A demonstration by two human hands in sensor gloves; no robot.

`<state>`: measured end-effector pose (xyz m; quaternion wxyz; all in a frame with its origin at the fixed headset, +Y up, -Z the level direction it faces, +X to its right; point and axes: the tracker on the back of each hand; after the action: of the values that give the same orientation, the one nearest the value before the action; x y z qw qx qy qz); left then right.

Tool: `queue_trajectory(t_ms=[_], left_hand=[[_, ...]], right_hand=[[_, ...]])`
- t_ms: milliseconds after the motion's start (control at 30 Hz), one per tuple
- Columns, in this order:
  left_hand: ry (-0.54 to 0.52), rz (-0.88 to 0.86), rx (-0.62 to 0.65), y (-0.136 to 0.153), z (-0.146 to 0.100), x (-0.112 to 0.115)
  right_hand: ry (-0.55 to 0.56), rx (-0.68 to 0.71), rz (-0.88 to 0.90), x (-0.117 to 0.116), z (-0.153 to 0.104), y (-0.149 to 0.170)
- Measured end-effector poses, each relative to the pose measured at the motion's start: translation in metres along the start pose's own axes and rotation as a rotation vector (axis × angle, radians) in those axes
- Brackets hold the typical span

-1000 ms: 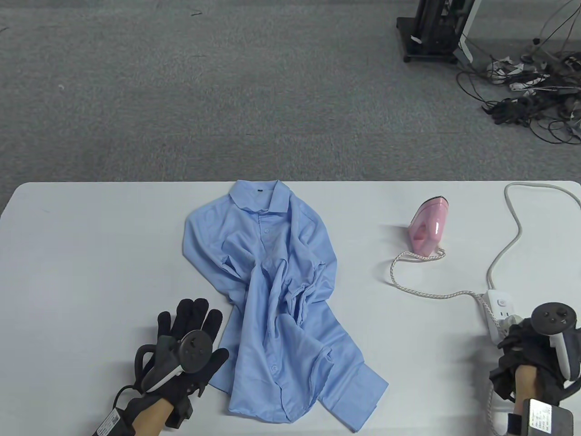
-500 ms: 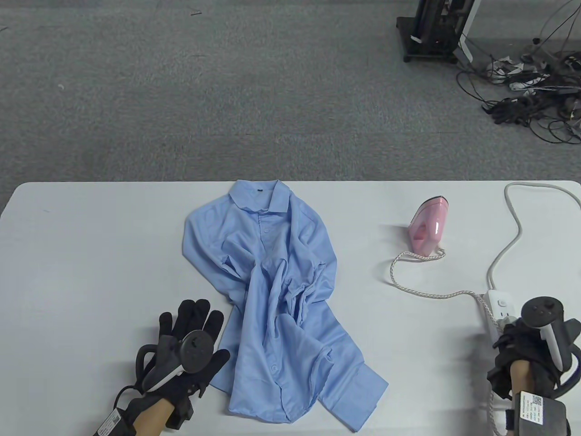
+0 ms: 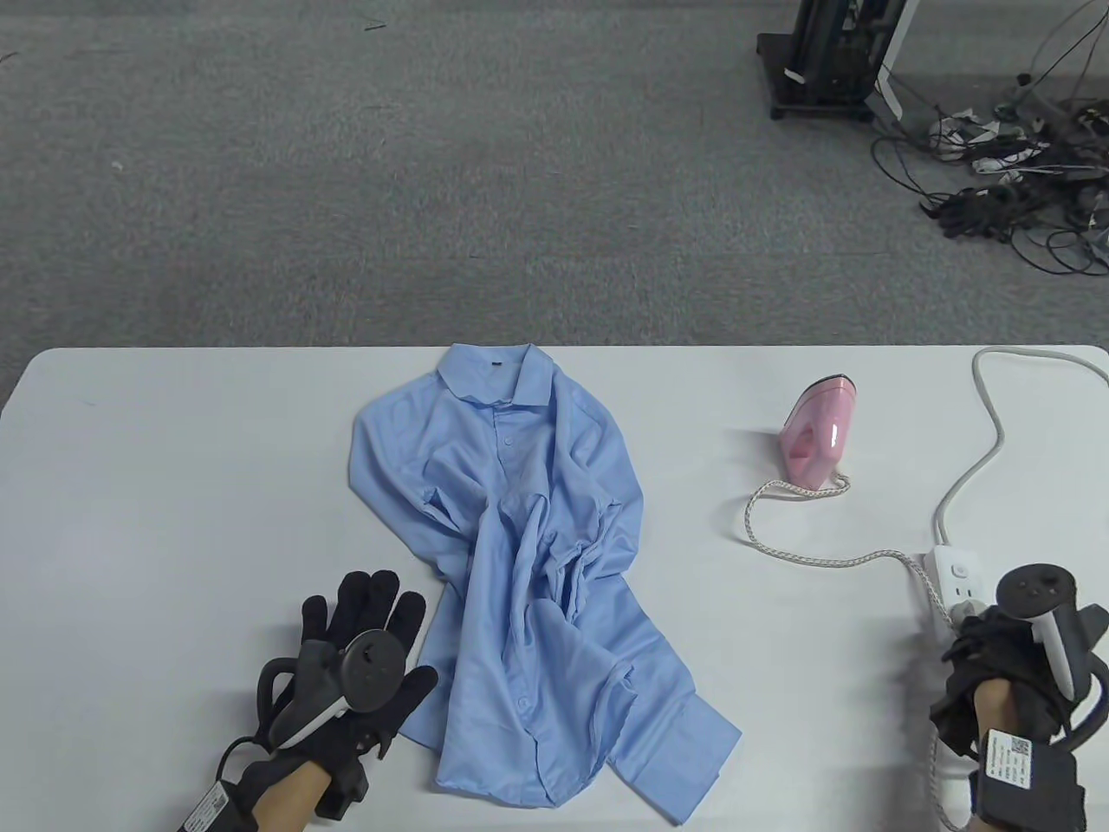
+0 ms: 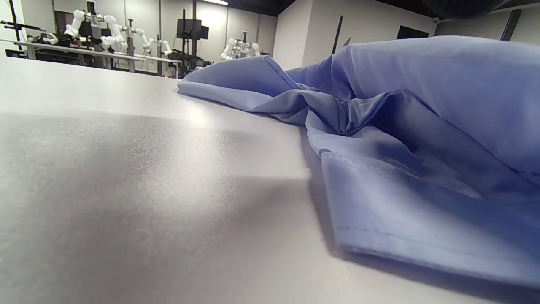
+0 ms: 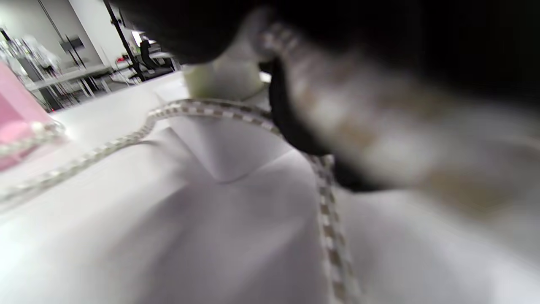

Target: Iron long-sleeve shirt with electric iron on table

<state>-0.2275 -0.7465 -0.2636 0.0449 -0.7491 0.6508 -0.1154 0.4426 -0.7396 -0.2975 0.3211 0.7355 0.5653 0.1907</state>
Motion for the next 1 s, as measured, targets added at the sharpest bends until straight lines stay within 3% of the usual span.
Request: queue_trajectory(t_ms=[100, 200, 500, 600, 833, 1000], left_hand=[[-0.005, -0.009, -0.009, 0.003, 0.000, -0.001], [-0.002, -0.010, -0.022, 0.006, 0.001, 0.000], [0.006, -0.037, -0.040, 0.013, 0.002, 0.000], [0.008, -0.041, -0.047, 0.015, 0.002, 0.000], [0.008, -0.037, -0.052, 0.015, 0.002, 0.000], [-0.002, -0.047, -0.048, 0.016, 0.001, -0.001]], right_hand=[[0.044, 0.038, -0.130, 0.007, 0.001, -0.013], [0.098, 0.111, -0.111, 0.001, 0.008, -0.033], [-0.099, 0.084, -0.158, -0.018, 0.040, -0.057], [-0.047, 0.098, -0.143, -0.017, 0.042, -0.061], [-0.051, 0.051, -0.073, -0.021, 0.045, -0.062], [0.009, 0.061, -0.161, -0.025, 0.041, -0.067]])
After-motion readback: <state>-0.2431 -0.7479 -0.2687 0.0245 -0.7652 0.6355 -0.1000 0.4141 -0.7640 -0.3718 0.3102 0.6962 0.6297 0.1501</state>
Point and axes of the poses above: the tracker on the back of each hand, its own y axis roughly to the little-finger side, its own z axis roughly from the wrist to the fingertips, x = y × z, and after that the axes turned 3 degrees about x, right-handed
